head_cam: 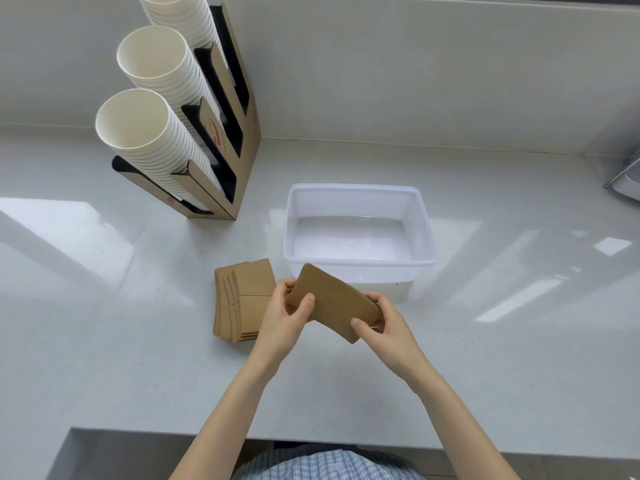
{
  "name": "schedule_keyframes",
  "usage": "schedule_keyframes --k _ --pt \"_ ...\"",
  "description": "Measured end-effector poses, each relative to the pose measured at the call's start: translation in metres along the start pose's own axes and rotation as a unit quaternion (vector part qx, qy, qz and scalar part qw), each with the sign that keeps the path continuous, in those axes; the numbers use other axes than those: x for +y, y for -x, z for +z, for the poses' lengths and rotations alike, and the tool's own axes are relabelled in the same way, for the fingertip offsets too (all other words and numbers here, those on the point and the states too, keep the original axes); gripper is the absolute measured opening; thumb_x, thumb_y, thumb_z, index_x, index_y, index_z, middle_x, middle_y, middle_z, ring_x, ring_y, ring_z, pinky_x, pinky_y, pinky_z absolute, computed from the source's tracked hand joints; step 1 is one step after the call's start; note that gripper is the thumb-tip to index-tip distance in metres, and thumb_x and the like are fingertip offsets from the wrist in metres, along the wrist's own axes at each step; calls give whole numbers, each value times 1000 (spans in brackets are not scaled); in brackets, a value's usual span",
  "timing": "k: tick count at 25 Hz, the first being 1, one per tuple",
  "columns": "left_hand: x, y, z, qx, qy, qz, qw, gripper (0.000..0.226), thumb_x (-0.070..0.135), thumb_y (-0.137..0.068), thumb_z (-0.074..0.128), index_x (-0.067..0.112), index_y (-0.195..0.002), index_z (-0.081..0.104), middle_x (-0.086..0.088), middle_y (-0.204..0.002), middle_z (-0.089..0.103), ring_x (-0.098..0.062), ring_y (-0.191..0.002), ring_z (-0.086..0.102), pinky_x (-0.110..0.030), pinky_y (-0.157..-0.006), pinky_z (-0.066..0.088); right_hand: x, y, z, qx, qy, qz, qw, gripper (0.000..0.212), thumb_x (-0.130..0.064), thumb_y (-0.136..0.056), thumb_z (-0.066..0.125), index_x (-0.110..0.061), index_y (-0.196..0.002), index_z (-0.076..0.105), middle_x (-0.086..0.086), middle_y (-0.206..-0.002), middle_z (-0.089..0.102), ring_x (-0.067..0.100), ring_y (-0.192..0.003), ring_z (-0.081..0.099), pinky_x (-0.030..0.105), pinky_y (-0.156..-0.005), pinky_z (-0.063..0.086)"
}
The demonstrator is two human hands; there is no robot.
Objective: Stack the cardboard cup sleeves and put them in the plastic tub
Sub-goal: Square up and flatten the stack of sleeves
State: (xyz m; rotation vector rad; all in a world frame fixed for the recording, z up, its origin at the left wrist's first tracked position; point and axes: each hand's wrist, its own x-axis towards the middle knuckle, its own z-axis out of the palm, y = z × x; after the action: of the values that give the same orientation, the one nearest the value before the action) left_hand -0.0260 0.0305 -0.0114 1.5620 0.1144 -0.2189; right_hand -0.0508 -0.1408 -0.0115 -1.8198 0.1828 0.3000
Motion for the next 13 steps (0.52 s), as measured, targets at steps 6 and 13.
schedule_keyframes --k 6,13 --pt "17 4 -23 16 -32 17 999 19 16 -86 55 35 -88 55 8 -79 63 4 -64 61 -13 -57 49 -25 -8 8 -79 -27 6 996 15 -29 -86 58 -34 -100 58 -14 -98 65 -3 -85 61 10 -69 48" --pt "26 -1 -45 22 -57 22 998 26 20 -85 59 43 -96 55 9 -98 64 -2 -82 61 -19 -73 52 -51 -29 34 -117 -9 9 993 10 -28 -87 56 -33 -95 60 -6 -94 66 4 -80 60 6 -58 47"
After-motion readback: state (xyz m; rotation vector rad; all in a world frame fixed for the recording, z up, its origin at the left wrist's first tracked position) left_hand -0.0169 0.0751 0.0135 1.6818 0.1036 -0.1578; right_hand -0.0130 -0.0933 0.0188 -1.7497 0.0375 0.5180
